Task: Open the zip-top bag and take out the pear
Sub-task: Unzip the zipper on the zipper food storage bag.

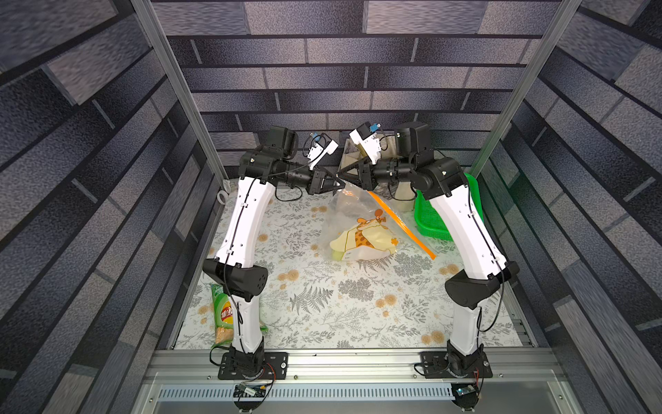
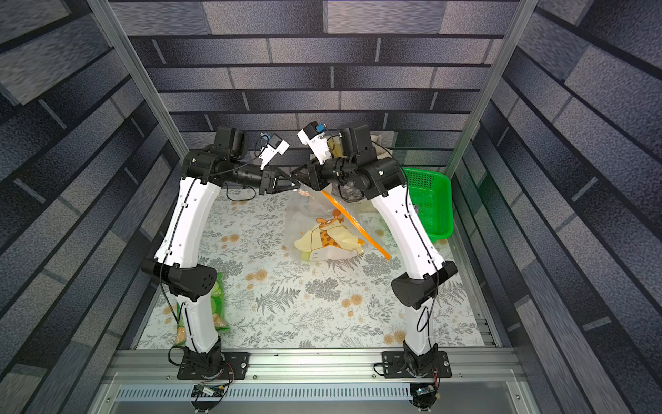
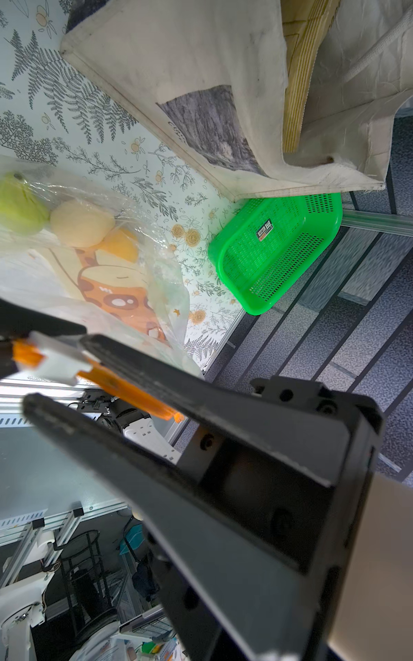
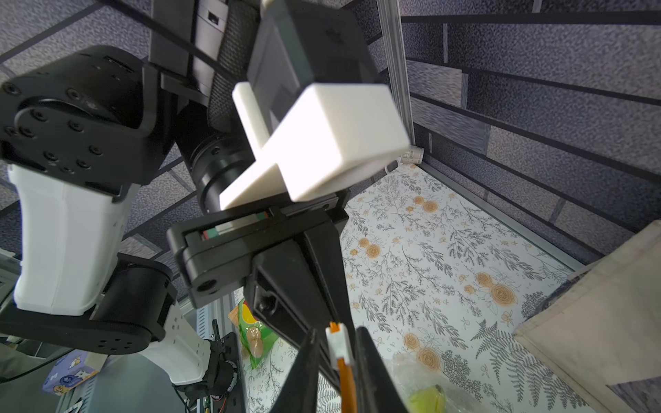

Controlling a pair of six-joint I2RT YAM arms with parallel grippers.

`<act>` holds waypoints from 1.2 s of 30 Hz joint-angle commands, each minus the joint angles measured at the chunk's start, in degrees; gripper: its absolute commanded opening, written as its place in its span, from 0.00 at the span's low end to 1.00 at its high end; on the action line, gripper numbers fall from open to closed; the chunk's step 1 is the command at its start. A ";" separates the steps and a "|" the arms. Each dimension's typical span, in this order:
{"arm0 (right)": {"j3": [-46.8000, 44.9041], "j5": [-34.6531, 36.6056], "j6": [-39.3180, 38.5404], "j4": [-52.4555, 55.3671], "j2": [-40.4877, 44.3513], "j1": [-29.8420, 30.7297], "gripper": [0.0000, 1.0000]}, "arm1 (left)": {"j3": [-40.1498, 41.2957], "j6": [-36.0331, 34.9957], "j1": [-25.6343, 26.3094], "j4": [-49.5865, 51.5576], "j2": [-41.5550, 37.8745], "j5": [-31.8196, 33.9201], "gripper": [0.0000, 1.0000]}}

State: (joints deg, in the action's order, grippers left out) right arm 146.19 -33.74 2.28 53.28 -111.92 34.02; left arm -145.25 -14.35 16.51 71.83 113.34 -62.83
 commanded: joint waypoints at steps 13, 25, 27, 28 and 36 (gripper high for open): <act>0.44 -1.75 -1.24 -0.17 -1.20 0.34 0.04 | -1.06 -2.25 0.46 2.25 -0.13 -1.66 0.00; -2.70 -0.70 -2.35 -0.32 1.13 0.06 0.00 | -0.61 1.29 -1.76 -0.60 0.65 -3.51 0.00; -3.68 -0.61 -2.40 -0.36 1.53 -0.10 0.00 | -0.22 3.46 -2.53 -2.43 0.50 -4.33 0.00; -4.25 -0.48 -2.54 -0.41 1.81 -0.23 0.00 | 0.07 4.23 -2.92 -3.21 0.39 -4.39 0.00; -10.44 -0.76 -2.28 -2.72 5.35 -1.53 0.00 | 0.97 5.62 -3.69 -4.08 0.22 -3.88 0.00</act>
State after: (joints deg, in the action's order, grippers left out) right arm 137.84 -34.39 0.69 46.78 -109.12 33.39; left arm -144.42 -10.59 14.52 71.33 113.86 -66.04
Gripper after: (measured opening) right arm 0.102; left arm 0.042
